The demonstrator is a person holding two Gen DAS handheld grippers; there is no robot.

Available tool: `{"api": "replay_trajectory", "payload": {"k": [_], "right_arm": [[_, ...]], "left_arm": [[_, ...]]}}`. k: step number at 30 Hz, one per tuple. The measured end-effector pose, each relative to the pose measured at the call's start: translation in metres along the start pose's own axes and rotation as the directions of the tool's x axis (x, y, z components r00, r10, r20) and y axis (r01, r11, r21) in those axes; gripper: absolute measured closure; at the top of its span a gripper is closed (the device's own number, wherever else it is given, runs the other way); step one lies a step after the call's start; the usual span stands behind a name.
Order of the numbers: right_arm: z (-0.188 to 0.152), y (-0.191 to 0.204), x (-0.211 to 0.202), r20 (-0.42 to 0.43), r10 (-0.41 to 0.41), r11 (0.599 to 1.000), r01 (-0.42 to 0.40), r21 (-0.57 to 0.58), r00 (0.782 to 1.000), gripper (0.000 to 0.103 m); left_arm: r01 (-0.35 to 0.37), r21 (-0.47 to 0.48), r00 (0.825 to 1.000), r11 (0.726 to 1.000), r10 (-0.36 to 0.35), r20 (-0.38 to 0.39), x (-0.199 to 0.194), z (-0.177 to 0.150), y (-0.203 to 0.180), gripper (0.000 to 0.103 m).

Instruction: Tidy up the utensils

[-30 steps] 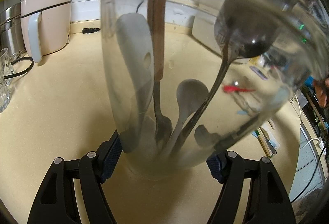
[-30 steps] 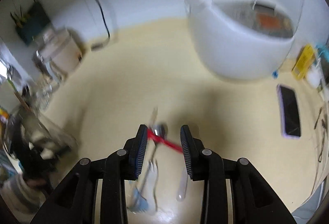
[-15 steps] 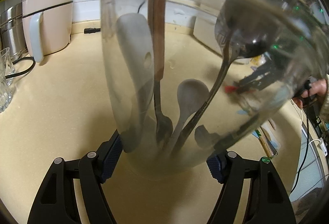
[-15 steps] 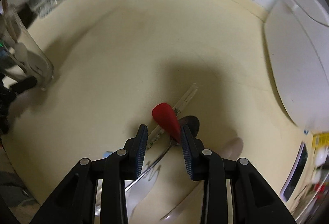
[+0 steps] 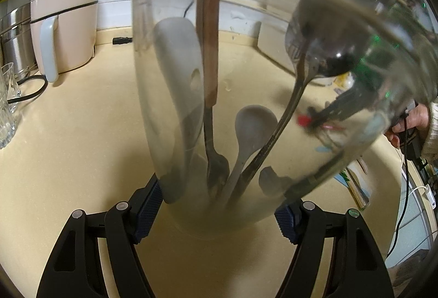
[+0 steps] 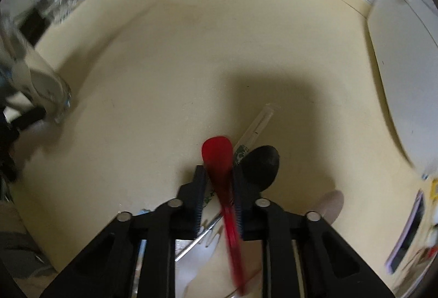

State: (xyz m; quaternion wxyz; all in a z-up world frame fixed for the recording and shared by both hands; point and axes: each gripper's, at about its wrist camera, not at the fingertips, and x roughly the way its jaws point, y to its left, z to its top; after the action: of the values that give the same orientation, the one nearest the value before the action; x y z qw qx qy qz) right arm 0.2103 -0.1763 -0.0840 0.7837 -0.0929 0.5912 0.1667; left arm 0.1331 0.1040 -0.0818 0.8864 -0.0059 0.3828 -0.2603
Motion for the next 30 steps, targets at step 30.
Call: {"api": "replay_trajectory", "payload": {"k": [30], "right_arm": [[0.022, 0.079, -0.039, 0.173, 0.207, 0.978, -0.200, -0.057, 0.963, 0.088]], "left_arm": [[0.005, 0.002, 1.000, 1.000, -0.005, -0.001, -0.001, -0.001, -0.001, 0.026]]}}
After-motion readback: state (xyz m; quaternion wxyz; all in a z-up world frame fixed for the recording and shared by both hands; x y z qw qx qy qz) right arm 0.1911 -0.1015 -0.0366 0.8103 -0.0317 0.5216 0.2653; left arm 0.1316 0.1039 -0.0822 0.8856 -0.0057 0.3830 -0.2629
